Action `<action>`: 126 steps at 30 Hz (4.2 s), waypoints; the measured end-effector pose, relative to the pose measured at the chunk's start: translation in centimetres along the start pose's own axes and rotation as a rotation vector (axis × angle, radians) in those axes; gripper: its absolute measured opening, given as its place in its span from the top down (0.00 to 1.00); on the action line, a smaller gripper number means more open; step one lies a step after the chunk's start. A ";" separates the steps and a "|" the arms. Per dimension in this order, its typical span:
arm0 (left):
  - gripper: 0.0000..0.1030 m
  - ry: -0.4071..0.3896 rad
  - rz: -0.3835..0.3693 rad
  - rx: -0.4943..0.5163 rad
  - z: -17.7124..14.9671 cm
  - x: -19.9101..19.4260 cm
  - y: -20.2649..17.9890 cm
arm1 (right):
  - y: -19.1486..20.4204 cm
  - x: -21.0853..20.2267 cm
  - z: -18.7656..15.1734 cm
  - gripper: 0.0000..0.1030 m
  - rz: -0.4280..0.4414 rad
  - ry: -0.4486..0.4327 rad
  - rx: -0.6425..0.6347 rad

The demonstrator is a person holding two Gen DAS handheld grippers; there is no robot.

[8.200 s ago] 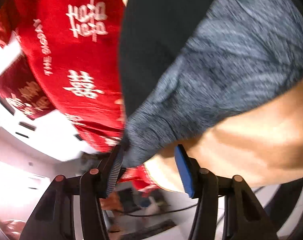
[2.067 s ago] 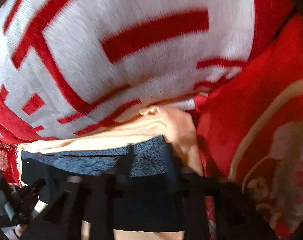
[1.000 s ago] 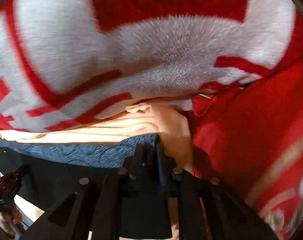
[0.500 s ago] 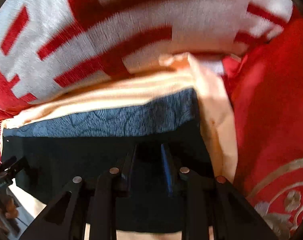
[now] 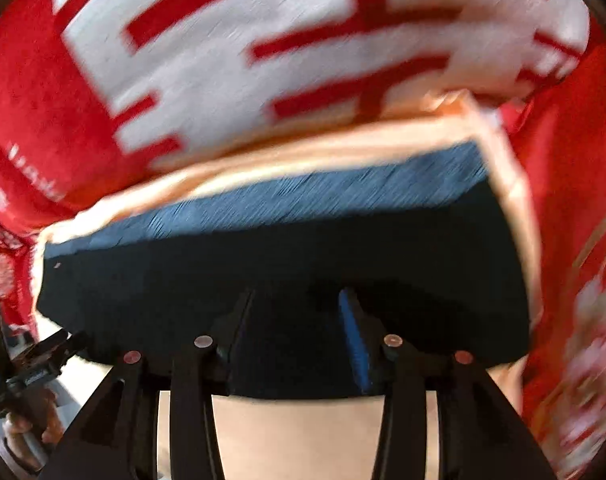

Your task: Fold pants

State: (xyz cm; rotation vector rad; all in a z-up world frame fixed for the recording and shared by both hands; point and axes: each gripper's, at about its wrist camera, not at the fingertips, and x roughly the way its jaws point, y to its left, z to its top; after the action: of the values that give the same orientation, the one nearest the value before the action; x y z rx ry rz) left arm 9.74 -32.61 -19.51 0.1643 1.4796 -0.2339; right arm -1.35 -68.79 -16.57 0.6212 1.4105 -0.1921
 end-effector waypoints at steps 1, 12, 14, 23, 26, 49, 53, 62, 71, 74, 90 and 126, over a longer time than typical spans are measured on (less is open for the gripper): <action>0.03 0.000 0.010 -0.006 -0.4 -0.1 0.7 | 0.7 0.1 -0.8 0.56 0.010 0.008 -0.006; 0.03 -0.066 0.089 0.025 -0.6 -0.7 7.7 | 8.9 2.3 -9.4 0.56 0.207 0.087 -0.041; 0.03 -0.085 0.089 0.036 0.0 -1.0 10.2 | 11.3 2.9 -10.8 0.56 0.269 0.092 -0.018; 0.03 -0.065 0.070 0.077 1.6 1.1 17.0 | 23.1 10.1 -14.3 0.56 0.507 0.082 0.144; 0.03 -0.059 0.077 0.129 1.5 1.5 17.8 | 25.4 12.0 -14.9 0.56 0.540 0.073 0.182; 0.03 -0.076 -0.045 0.261 1.9 3.9 17.4 | 27.9 12.4 -14.2 0.92 0.468 0.017 0.256; 0.03 -0.074 0.005 0.339 -0.3 5.2 16.2 | 27.5 13.6 -15.8 0.94 0.360 0.054 0.234; 0.03 -0.067 -0.029 0.273 1.2 4.6 17.6 | 24.9 11.5 -17.3 0.93 0.290 0.117 0.187; 0.03 -0.106 -0.033 0.313 4.6 4.7 13.7 | 22.0 8.9 -9.6 0.74 -0.002 -0.023 -0.013; 0.03 -0.059 -0.010 0.346 3.3 6.4 13.2 | 20.2 9.5 -11.0 0.77 0.024 -0.036 0.027; 0.03 -0.198 0.020 0.186 12.1 4.1 11.6 | 21.4 7.1 -3.0 0.74 0.058 -0.113 -0.063; 0.00 -0.143 -0.020 0.423 5.4 2.4 2.1 | 0.8 -2.5 -10.8 0.65 -0.212 -0.223 0.224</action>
State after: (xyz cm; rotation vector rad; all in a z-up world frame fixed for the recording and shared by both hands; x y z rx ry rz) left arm 15.67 -32.02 -21.48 0.4636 1.2749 -0.5631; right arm -10.69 -63.18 -14.30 0.6121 1.2457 -0.5772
